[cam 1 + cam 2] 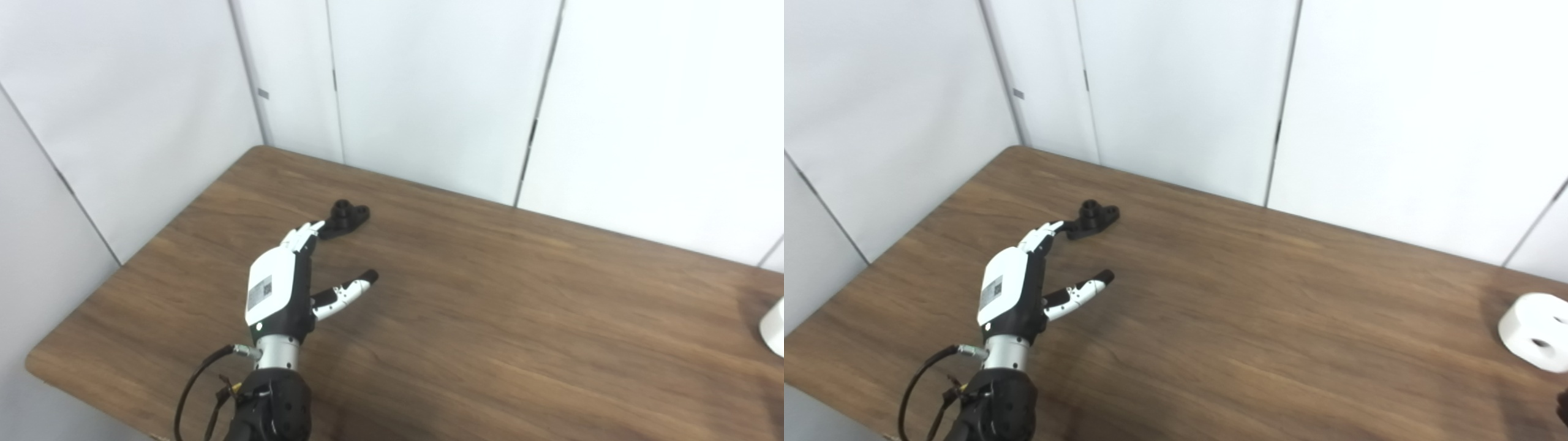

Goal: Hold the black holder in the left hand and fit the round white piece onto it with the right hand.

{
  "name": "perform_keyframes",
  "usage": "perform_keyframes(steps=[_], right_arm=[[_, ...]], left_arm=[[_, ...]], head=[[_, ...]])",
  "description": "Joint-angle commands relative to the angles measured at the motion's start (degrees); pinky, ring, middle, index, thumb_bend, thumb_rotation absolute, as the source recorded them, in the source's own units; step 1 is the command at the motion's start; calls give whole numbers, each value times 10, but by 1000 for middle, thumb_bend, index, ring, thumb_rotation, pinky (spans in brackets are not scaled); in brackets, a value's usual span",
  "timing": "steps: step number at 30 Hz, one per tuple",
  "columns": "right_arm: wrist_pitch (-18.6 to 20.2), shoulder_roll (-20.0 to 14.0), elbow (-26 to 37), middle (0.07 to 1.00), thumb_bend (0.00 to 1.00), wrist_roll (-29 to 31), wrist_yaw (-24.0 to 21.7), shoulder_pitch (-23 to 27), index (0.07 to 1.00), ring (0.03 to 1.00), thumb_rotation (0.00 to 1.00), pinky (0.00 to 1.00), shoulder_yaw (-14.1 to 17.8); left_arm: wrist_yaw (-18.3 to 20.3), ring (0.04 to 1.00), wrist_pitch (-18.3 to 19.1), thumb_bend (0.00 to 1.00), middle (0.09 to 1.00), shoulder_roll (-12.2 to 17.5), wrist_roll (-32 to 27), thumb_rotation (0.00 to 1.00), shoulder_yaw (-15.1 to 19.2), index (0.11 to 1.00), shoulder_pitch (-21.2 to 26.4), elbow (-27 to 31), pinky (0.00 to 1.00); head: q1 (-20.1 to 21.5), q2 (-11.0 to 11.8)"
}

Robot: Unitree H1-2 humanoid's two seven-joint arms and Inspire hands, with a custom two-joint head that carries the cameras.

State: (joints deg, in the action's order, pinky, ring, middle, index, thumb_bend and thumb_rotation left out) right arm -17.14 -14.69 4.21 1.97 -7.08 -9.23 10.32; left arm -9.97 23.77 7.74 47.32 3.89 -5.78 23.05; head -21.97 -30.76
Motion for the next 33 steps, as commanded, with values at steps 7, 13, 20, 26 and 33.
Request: perform_keyframes(steps=[7, 13, 20, 26, 33], right_arm=[[10, 24, -16, 943, 721, 8, 3, -26, 930, 957, 1000, 1000, -16], [18, 23, -13, 956, 725, 39, -8, -28, 946, 971, 1000, 1000, -20], [26, 24, -11, 957, 737, 54, -13, -28, 947, 974, 1000, 1000, -20], [24, 22, -11, 959, 741, 50, -14, -30, 948, 969, 1000, 1000, -21], [30, 25, -4, 960, 714, 50, -12, -33, 952, 981, 1000, 1000, -20]], left_arm=[[-14, 921, 7, 773, 906, 31, 33, 499, 13, 804, 65, -51, 911], [-14, 923, 24, 771, 902, 50, 33, 510, 26, 800, 102, -99, 922], [-7, 920, 31, 770, 900, 64, 43, 506, 42, 800, 137, -149, 930], [10, 927, 31, 766, 893, 58, 67, 498, 68, 793, 169, -186, 959], [18, 928, 31, 769, 895, 62, 73, 466, 82, 787, 195, -226, 964]], head=[[2, -2], [3, -3], [5, -3], [7, -4], [7, -5]])
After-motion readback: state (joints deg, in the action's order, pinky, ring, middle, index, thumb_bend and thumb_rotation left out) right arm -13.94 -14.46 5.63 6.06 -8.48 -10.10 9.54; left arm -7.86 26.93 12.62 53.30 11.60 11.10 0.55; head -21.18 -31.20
